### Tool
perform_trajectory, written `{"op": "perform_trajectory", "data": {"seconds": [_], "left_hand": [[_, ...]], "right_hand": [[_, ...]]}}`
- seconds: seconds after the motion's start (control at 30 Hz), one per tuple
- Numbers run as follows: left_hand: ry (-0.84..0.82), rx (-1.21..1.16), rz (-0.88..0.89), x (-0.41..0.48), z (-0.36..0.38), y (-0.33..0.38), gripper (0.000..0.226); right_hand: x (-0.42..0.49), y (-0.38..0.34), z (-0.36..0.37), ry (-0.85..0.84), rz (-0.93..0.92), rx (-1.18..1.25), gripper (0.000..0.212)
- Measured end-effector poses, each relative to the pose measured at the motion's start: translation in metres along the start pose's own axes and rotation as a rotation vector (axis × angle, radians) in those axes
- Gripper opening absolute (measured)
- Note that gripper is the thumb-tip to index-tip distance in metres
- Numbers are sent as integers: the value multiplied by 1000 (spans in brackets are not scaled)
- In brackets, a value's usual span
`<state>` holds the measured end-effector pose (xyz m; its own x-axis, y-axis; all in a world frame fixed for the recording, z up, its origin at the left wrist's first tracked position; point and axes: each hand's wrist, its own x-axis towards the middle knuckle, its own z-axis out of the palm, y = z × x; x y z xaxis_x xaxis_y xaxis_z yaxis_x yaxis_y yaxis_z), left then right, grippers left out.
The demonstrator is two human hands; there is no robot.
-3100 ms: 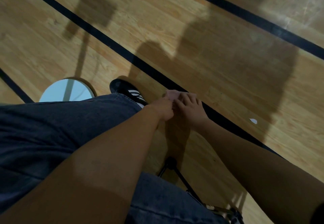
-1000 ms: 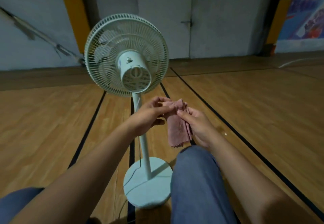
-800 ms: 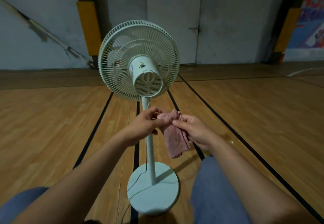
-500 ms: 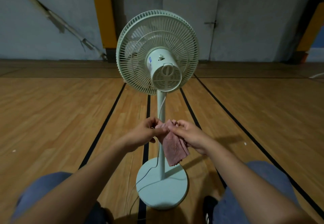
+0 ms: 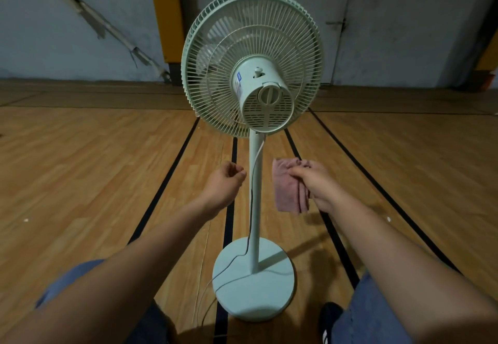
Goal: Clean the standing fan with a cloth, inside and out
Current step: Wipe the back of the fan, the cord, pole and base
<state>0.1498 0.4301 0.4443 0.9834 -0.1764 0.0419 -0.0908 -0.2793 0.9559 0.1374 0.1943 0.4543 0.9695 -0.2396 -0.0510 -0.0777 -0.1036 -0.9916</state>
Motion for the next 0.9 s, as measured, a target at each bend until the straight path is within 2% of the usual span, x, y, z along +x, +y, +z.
{"op": "perform_trajectory", "data": {"seconds": [0.13,0.27,0.33,0.5,0.6,0.67,0.73,0.8,0.9], "left_hand": [[-102,64,-2,17,-3,-4,27],[-258,26,-60,12,17,-13,36],[-292,59,-67,5,32,-15,36],[-390,39,-126,-20,49,-19,38],[-418,41,-140,-32,49,-23,39],[-418,64,-131,-37,48,-25,39],[-430,86,-121,-40,49,-27,38],[-439,86,-115,-42,50,-28,38],[-437,73,-100,-41,53,-30,38]], "right_hand": [[21,-6,5,108,-4,208,23],[25,-10,24,146,-85,398,10],[23,-12,37,141,-157,461,14],[13,-12,61,42,-242,531,23],[4,-16,68,-100,-211,666,27],[1,-20,69,-232,-157,726,42],[-1,-22,66,-269,-103,718,52],[-2,-23,67,-244,-84,677,44],[0,-26,73,-156,-112,633,13]]}}
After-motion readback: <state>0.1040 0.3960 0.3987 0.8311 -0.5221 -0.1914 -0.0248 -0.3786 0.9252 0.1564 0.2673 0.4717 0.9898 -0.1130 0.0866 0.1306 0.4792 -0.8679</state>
